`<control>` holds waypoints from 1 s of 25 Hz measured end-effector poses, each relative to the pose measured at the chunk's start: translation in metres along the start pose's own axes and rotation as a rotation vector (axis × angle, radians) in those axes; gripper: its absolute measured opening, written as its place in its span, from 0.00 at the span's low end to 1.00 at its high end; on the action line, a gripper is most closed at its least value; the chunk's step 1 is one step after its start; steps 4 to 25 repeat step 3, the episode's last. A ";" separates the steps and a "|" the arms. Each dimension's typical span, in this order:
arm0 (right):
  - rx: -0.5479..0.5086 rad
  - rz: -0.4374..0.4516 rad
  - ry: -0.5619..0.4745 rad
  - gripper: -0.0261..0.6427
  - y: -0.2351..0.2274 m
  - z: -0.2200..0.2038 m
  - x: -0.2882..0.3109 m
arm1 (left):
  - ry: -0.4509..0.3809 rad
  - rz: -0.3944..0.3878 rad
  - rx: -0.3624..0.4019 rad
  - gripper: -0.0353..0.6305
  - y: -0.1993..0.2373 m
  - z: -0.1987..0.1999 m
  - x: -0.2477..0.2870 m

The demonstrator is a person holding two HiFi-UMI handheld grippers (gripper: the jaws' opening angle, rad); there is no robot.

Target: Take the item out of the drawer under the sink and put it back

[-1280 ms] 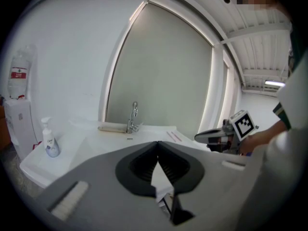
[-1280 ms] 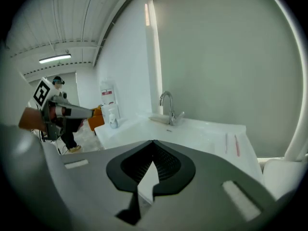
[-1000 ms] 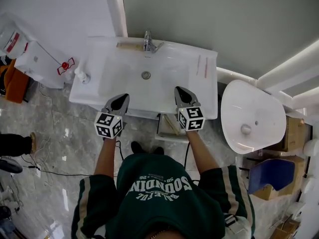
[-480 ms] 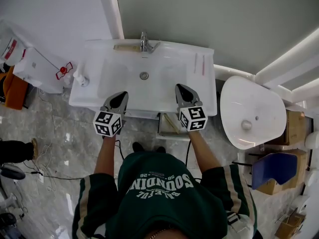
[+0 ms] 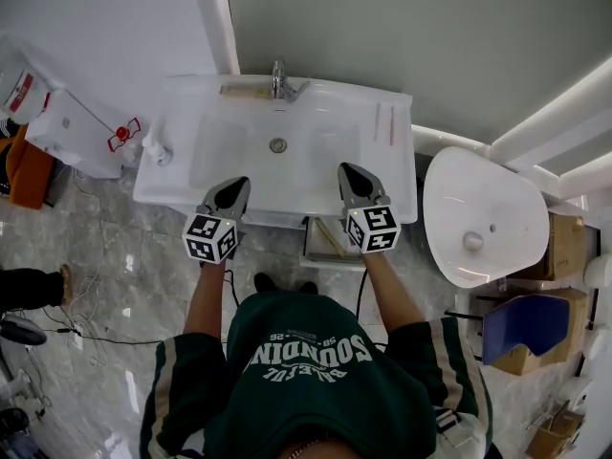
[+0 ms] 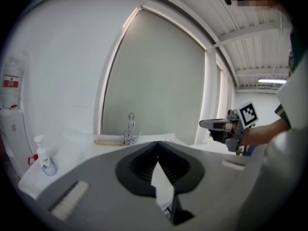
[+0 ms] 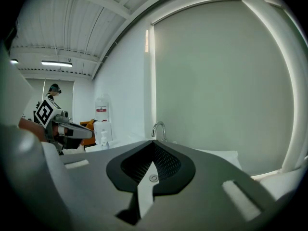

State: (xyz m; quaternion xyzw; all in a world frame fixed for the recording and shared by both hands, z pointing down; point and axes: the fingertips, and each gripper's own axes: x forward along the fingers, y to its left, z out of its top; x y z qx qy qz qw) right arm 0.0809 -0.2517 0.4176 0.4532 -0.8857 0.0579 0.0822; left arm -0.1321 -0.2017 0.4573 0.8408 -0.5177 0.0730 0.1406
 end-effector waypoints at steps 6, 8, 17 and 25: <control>-0.006 0.001 -0.003 0.04 0.000 0.002 0.000 | 0.001 -0.002 -0.001 0.13 0.000 0.000 0.000; -0.006 0.001 -0.003 0.04 0.000 0.002 0.000 | 0.001 -0.002 -0.001 0.13 0.000 0.000 0.000; -0.006 0.001 -0.003 0.04 0.000 0.002 0.000 | 0.001 -0.002 -0.001 0.13 0.000 0.000 0.000; -0.006 0.001 -0.003 0.04 0.000 0.002 0.000 | 0.001 -0.002 -0.001 0.13 0.000 0.000 0.000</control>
